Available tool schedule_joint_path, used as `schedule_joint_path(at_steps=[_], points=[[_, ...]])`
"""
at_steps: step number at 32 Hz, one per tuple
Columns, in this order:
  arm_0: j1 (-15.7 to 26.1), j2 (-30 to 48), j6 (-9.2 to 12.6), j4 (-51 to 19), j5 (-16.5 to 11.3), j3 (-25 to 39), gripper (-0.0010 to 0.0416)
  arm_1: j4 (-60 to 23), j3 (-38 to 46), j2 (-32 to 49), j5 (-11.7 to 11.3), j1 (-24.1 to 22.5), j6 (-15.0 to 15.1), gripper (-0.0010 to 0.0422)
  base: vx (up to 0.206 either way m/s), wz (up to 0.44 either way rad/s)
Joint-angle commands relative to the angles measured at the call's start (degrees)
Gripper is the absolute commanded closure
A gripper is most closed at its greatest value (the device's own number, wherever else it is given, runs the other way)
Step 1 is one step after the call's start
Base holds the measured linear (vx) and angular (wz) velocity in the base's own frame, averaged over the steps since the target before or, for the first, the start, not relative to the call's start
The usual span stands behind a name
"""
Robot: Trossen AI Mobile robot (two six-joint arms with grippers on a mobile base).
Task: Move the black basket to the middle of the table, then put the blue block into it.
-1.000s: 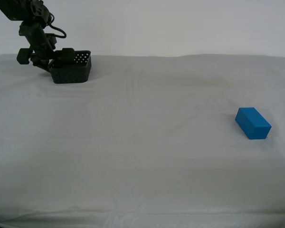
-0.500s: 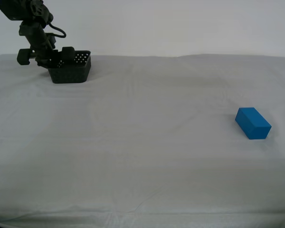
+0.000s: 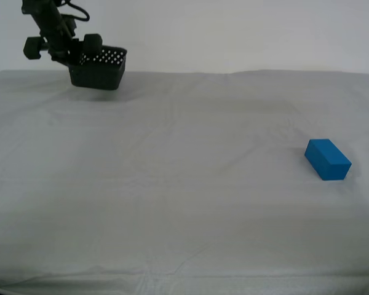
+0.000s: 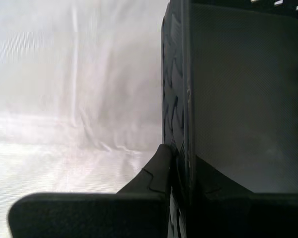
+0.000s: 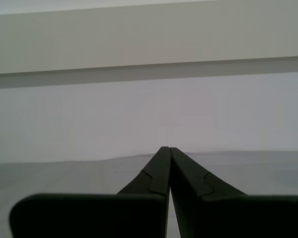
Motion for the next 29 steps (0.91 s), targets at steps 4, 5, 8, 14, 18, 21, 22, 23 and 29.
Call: schedule_joint_path(at_steps=[4, 5, 8, 14, 18, 21, 22, 23, 29], points=[[0.04, -0.04, 0.17, 0.28, 0.0, 0.02, 0.0405, -5.55, -0.22, -4.28, 0.59, -2.75, -1.51, 0.0413, 0.0, 0.0], [0.04, -0.04, 0.17, 0.28, 0.0, 0.02, 0.0406, -6.62, -0.24, -4.76, 0.59, -3.48, -1.53, 0.0413, 0.0, 0.0], [0.04, -0.04, 0.17, 0.31, 0.0, 0.02, 0.0405, -9.79, -0.24, -5.46, 0.66, -6.03, -1.49, 0.0413, 0.0, 0.0], [0.04, -0.04, 0.17, 0.28, 0.0, 0.02, 0.0406, -13.18, -0.39, -5.81, 4.9, -11.45, -2.86, 0.0413, 0.0, 0.0], [0.04, -0.04, 0.17, 0.26, 0.0, 0.02, 0.0406, -13.9, -1.22, -6.54, 4.87, -16.26, -2.99, 0.0413, 0.0, 0.0], [0.04, -0.04, 0.17, 0.24, 0.0, 0.02, 0.0406, -13.84, -4.37, -8.17, 4.83, -19.63, -3.02, 0.0413, 0.0, 0.0], [0.04, -0.04, 0.17, 0.22, 0.0, 0.02, 0.0406, -13.62, -5.25, -8.61, 4.85, -20.2, -3.02, 0.0413, 0.0, 0.0], [0.04, -0.04, 0.17, 0.22, 0.0, 0.02, 0.0406, -13.2, -6.19, -9.01, 4.87, -20.7, -3.02, 0.0413, 0.0, 0.0], [0.09, -0.04, 0.2, 0.17, 0.0, 0.02, 0.0406, -3.8, -24.61, -19.23, 5.01, -23.87, -7.63, 0.0413, 0.0, 0.0]])
